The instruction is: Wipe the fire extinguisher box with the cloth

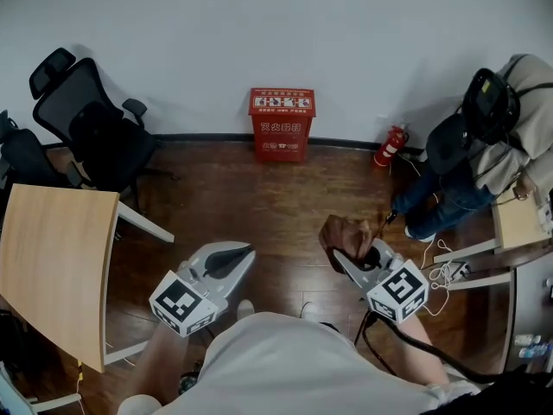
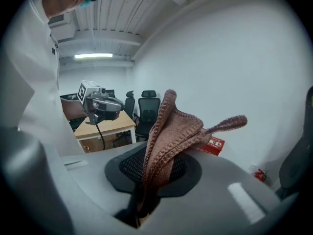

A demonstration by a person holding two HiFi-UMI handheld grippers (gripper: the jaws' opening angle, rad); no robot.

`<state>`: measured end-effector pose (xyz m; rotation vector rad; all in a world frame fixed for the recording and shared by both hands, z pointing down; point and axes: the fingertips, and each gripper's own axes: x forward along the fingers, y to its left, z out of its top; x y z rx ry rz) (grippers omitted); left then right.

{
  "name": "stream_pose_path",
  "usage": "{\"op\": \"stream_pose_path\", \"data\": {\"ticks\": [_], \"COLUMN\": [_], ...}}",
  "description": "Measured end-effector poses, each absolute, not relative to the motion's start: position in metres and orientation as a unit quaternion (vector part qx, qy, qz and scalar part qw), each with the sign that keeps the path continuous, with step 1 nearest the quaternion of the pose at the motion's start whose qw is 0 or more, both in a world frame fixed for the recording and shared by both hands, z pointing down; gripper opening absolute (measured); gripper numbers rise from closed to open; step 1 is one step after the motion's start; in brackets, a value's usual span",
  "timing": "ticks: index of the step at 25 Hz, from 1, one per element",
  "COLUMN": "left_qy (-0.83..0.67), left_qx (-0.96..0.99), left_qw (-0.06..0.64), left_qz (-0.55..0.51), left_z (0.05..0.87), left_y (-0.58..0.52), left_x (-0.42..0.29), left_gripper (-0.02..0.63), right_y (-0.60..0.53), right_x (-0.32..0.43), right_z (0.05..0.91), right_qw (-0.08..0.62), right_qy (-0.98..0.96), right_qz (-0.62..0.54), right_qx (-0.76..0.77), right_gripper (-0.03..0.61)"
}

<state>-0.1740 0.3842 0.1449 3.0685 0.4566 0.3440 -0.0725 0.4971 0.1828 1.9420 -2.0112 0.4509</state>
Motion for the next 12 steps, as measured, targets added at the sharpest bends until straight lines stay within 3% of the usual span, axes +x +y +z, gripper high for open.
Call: {"op": "stream_pose_path", "data": {"ticks": [12], "left_qy": [0.152], "left_qx": [0.983], "left_qw": [-0.003], "left_qz": [0.102], "left_z": [0.147], "left_y": [0.328], "left_x": [-0.227], "left_gripper": [0.0], "right_y": [0.445], "right_x": [-0.13], "right_z": [0.176], "right_qw": [0.168], "right_qy": [-0.695], "right_qz": [0.151], "right_qx": [0.683], "right_gripper": [0.052]}}
